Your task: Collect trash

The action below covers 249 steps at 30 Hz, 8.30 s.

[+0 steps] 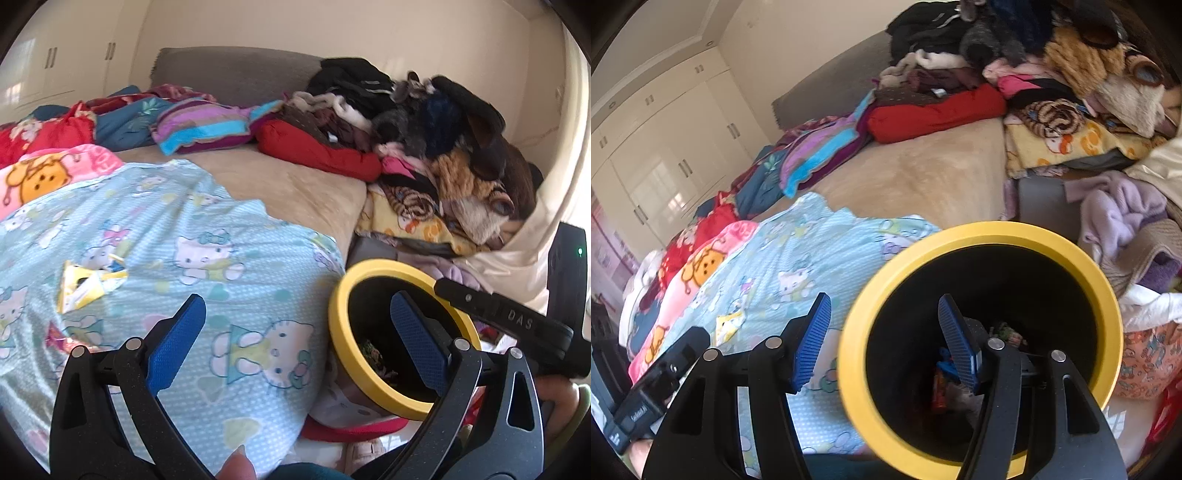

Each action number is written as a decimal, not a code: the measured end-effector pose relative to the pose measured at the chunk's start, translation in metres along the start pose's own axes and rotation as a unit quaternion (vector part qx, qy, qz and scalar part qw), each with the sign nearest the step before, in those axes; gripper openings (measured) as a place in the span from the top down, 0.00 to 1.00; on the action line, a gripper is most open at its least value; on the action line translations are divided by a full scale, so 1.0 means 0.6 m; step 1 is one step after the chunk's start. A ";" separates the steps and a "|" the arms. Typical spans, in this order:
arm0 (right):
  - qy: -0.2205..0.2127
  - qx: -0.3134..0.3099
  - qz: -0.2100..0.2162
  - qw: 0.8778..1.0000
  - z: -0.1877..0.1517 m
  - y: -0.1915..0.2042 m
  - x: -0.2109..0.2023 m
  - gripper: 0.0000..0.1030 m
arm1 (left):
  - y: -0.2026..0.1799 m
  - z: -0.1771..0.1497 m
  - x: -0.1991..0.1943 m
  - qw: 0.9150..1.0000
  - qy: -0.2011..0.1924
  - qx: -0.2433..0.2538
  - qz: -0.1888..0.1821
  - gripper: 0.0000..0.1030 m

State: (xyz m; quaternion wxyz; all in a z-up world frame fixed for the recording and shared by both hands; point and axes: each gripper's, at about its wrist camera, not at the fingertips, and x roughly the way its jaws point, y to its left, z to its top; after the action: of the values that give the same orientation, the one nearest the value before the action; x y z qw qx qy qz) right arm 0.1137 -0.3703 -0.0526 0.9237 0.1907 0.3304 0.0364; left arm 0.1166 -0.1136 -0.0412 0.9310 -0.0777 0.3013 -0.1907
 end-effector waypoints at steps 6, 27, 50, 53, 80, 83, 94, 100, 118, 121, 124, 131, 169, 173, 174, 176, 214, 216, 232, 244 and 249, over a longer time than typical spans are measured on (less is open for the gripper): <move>0.001 -0.026 0.017 1.000 -0.006 0.044 0.004 0.41 | 0.033 0.000 -0.024 1.000 -0.013 -0.016 0.022 0.11; 0.032 -0.100 0.069 0.992 -0.033 0.185 0.059 0.36 | 0.190 -0.023 -0.086 0.991 -0.030 -0.076 0.107 0.11; 0.144 -0.174 0.142 0.964 -0.048 0.388 0.294 0.34 | 0.338 -0.077 -0.067 0.978 0.009 -0.177 0.111 0.38; 0.161 -0.179 0.144 0.960 -0.053 0.403 0.329 0.34 | 0.345 -0.083 -0.058 0.977 0.016 -0.183 0.104 0.48; 0.142 -0.181 0.138 0.963 -0.073 0.406 0.334 0.67 | 0.309 -0.083 -0.028 0.985 0.037 -0.154 0.070 0.86; 0.115 -0.172 0.126 0.970 -0.059 0.379 0.293 0.67 | 0.289 -0.074 -0.032 0.988 0.032 -0.138 0.065 0.86; 0.068 -0.132 0.084 0.985 -0.025 0.274 0.178 0.67 | 0.212 -0.038 -0.050 0.995 0.008 -0.096 0.039 0.86; 0.050 -0.117 0.069 0.989 -0.017 0.229 0.129 0.67 | 0.180 -0.024 -0.060 0.996 -0.003 -0.081 0.029 0.86; 0.013 -0.079 0.027 0.996 0.005 0.148 0.037 0.67 | 0.096 -0.005 -0.073 0.999 -0.015 -0.042 -0.004 0.86; 0.010 -0.072 0.019 0.997 0.008 0.132 0.029 0.67 | 0.083 -0.002 -0.072 0.999 -0.016 -0.036 -0.010 0.86; 0.007 -0.067 0.011 0.998 0.010 0.119 0.021 0.67 | 0.070 -0.001 -0.071 0.999 -0.016 -0.030 -0.015 0.86; -0.003 -0.061 -0.010 0.998 0.018 0.090 -0.001 0.67 | 0.041 0.002 -0.067 0.999 -0.015 -0.014 -0.027 0.86; -0.041 0.047 -0.115 0.991 0.022 -0.129 -0.054 0.66 | -0.148 -0.021 0.027 0.989 0.030 0.105 -0.096 0.86; -0.035 0.054 -0.122 0.990 0.020 -0.143 -0.051 0.66 | -0.161 -0.026 0.050 0.988 0.041 0.111 -0.100 0.86; -0.033 0.054 -0.124 0.990 0.020 -0.145 -0.051 0.66 | -0.165 -0.027 0.057 0.988 0.045 0.112 -0.100 0.86; -0.029 0.055 -0.128 0.990 0.018 -0.150 -0.048 0.66 | -0.171 -0.029 0.070 0.987 0.052 0.115 -0.102 0.86; -0.133 -0.034 -0.110 0.984 -0.113 0.044 -0.181 0.06 | -0.037 -0.035 -0.060 0.997 0.008 0.072 0.021 0.11; -0.136 -0.037 -0.113 0.983 -0.122 0.053 -0.180 0.06 | -0.022 -0.040 -0.081 0.998 -0.005 0.064 0.027 0.11; -0.200 -0.124 -0.129 0.963 -0.157 0.111 -0.189 0.06 | 0.001 -0.057 -0.161 0.994 -0.075 0.057 0.048 0.11; -0.199 -0.126 -0.127 0.964 -0.156 0.114 -0.191 0.06 | 0.001 -0.060 -0.166 0.994 -0.076 0.053 0.052 0.11; -0.199 -0.125 -0.126 0.964 -0.156 0.116 -0.191 0.06 | 0.002 -0.061 -0.167 0.994 -0.076 0.053 0.052 0.11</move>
State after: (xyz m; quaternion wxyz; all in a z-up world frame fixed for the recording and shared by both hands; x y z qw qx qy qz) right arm -0.0297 -0.2975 -0.0244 0.9845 0.0337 0.1536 -0.0781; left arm 0.0209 -0.0734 -0.0178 0.9627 -0.0270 0.2228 -0.1513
